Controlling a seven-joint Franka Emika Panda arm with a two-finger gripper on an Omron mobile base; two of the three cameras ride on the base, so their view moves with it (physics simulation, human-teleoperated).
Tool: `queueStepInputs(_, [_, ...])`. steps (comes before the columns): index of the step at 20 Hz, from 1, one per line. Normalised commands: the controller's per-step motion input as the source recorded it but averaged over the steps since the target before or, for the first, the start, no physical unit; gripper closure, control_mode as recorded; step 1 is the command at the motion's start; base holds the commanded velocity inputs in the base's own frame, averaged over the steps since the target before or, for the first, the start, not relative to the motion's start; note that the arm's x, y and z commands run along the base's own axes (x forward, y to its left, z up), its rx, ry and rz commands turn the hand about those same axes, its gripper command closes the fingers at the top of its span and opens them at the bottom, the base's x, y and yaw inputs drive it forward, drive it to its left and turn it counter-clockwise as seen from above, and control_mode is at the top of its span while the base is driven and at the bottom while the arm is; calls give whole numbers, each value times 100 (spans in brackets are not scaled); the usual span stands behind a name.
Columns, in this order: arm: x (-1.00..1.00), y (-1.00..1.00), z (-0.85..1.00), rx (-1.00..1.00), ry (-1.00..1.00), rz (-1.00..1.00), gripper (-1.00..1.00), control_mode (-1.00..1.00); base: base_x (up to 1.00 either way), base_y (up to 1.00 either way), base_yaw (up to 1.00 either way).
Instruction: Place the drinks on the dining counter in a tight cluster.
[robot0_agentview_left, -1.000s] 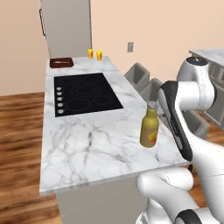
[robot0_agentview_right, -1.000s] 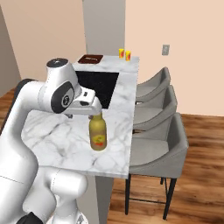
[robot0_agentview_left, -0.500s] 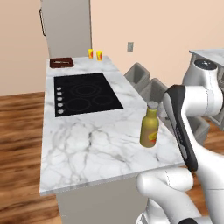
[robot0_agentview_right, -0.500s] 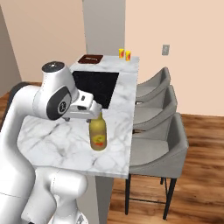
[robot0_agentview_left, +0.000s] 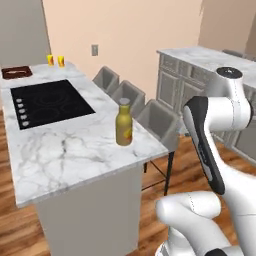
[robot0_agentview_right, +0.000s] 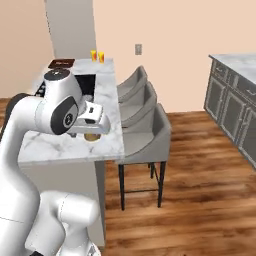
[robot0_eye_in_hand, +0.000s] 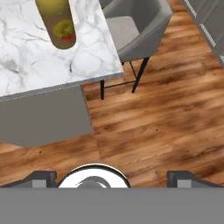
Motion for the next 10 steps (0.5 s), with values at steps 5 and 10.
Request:
queueStepInputs(5, [0, 0, 0, 0, 0, 0, -100, 100, -25, 2, -90])
queueStepInputs(10, [0, 0, 0, 0, 0, 0, -100, 100, 0, 1, -100])
